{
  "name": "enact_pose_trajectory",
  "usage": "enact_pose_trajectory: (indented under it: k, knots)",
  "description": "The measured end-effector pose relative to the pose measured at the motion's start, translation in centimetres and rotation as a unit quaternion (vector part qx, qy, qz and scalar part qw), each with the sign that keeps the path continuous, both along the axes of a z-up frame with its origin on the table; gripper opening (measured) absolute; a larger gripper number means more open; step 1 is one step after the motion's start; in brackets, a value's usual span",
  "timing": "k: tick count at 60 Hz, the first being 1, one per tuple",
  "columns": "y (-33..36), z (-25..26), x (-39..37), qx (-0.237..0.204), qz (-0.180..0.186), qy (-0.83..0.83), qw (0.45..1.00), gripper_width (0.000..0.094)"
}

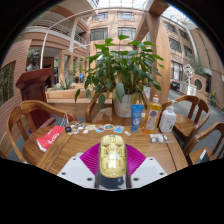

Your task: Arrange mouse

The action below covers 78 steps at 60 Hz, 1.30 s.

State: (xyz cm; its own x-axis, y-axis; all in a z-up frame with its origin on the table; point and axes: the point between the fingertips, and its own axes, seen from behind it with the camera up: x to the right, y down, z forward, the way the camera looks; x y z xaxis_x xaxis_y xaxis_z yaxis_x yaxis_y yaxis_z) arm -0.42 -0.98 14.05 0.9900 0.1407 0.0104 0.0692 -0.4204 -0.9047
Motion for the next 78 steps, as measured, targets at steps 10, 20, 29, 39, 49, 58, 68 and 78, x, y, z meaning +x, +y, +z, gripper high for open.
enact_pose_trajectory:
  k: [10, 20, 29, 39, 49, 58, 68, 78]
  knots:
    - [-1.5, -10.4, -2.2, -0.081, -0.002, -0.019, 0.997, 0.0344]
    - [-2.4, -14.9, -2.7, -0.124, -0.014, -0.018, 0.992, 0.0435]
    - [-3.5, -13.8, -2.5, -0.122, -0.019, -0.025, 0.992, 0.0719]
    - [-7.2, -7.8, -2.3, -0.08, -0.037, -0.046, 0.995, 0.0868]
    - [-12.9, -1.7, -3.7, -0.045, -0.041, -0.046, 0.997, 0.0852]
    - [-18.2, 2.0, -4.2, -0.024, -0.046, -0.047, 0.998, 0.0853]
    - [-22.7, 3.6, -4.4, -0.017, -0.052, -0.05, 0.997, 0.0852]
    - [-25.3, 3.9, -4.4, -0.021, -0.055, -0.047, 0.997, 0.0852]
